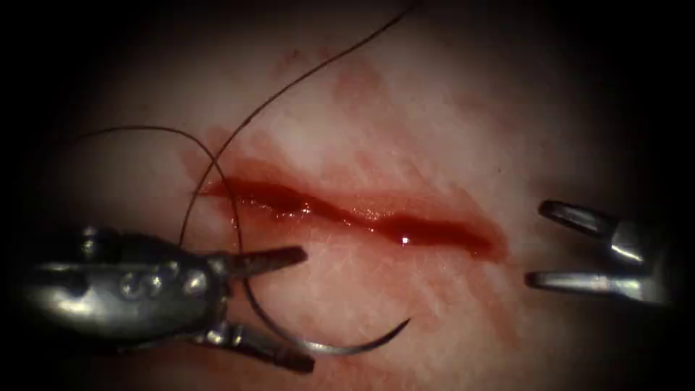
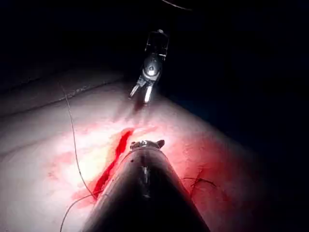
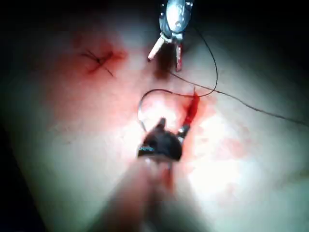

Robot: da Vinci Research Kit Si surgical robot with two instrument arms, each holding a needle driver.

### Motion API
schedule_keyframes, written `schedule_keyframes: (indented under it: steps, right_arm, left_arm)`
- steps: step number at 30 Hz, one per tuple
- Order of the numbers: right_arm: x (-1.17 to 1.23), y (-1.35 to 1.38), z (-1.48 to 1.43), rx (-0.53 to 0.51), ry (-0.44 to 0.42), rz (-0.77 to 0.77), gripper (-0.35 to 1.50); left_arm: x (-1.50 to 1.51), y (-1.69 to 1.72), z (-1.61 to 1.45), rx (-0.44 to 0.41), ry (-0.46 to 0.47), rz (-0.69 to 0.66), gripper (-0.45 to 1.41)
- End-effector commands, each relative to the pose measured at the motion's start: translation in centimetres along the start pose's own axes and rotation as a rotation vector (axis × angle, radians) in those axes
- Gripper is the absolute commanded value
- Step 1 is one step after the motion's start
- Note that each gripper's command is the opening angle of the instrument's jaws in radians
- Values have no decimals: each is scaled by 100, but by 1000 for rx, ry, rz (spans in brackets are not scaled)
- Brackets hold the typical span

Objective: Wound Closure

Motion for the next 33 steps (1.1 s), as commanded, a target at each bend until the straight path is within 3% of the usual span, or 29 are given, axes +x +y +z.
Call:
schedule_keyframes:
  steps: [1,9,14,23,27,31,33]
  right_arm:
    - [1,-3,9,-1,1,1,46]
    - [2,-9,16,-5,-6,-1,47]
    - [2,-13,23,-9,-14,-4,47]
    - [5,-19,31,-13,-22,-4,49]
    - [5,-20,32,-14,-22,-5,49]
    - [5,-20,32,-14,-22,-5,49]
    - [5,-20,32,-14,-22,-5,49]
  left_arm:
    - [4,2,15,-15,-22,-3,81]
    - [9,3,47,-23,-135,1,72]
    - [-14,1,81,-38,-230,22,66]
    - [-38,-8,103,-34,-304,14,59]
    - [-36,-6,109,-39,-313,-42,2]
    - [-31,-6,111,-36,-315,-67,-12]
    - [-28,-7,112,-35,-319,-75,-28]
